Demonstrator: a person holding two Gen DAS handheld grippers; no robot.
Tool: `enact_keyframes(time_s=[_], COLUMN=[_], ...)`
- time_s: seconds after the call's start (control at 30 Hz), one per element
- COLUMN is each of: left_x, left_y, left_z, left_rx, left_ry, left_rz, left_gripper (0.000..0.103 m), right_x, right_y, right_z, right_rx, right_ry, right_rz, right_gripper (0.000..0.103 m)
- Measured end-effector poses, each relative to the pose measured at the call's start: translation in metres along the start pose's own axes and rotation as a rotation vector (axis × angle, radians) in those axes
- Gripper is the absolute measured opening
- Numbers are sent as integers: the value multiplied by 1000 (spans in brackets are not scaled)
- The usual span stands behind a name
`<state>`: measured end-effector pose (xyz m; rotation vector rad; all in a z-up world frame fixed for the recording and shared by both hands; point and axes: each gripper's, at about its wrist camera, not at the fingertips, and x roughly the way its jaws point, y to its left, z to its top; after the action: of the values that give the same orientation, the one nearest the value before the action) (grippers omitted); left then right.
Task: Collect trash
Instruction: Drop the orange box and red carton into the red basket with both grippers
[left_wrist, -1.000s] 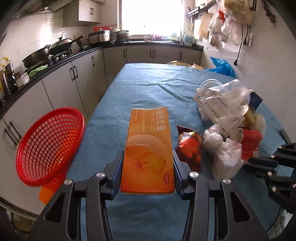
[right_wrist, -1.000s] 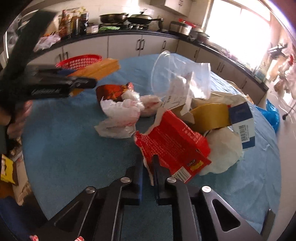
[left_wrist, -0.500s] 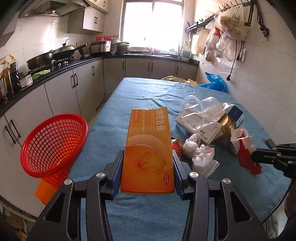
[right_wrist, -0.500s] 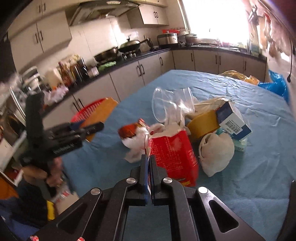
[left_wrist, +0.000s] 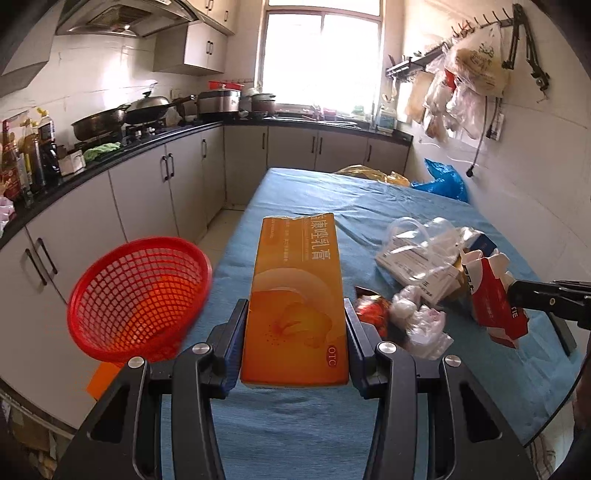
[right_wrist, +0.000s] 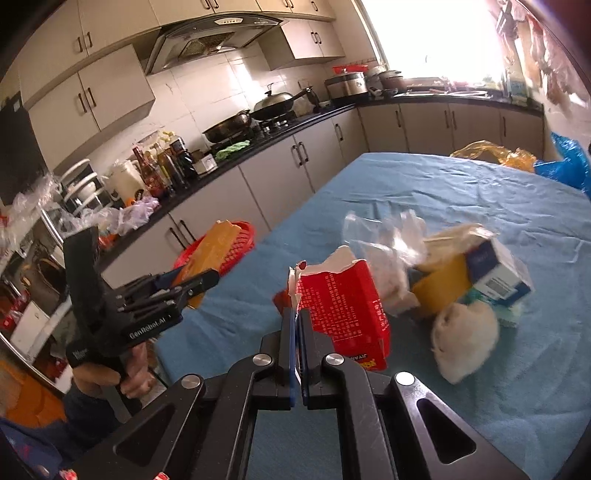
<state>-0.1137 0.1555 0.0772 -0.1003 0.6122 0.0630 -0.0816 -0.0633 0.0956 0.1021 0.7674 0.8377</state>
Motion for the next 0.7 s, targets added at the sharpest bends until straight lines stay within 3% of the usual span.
enact_keyframes(time_s=[0.33, 0.7], left_x=[-6, 12], left_y=[61, 133], left_z=[7, 7], left_rx=[-100, -210], left_ry=[-10, 29], left_rz=[111, 211], left_gripper=[46, 46], right_x=[50, 140], right_y=[43, 96], right_z=[39, 80], right_rx=[-24, -44], right_ry=[28, 104], right_rz=[110, 212], right_gripper=[2, 2])
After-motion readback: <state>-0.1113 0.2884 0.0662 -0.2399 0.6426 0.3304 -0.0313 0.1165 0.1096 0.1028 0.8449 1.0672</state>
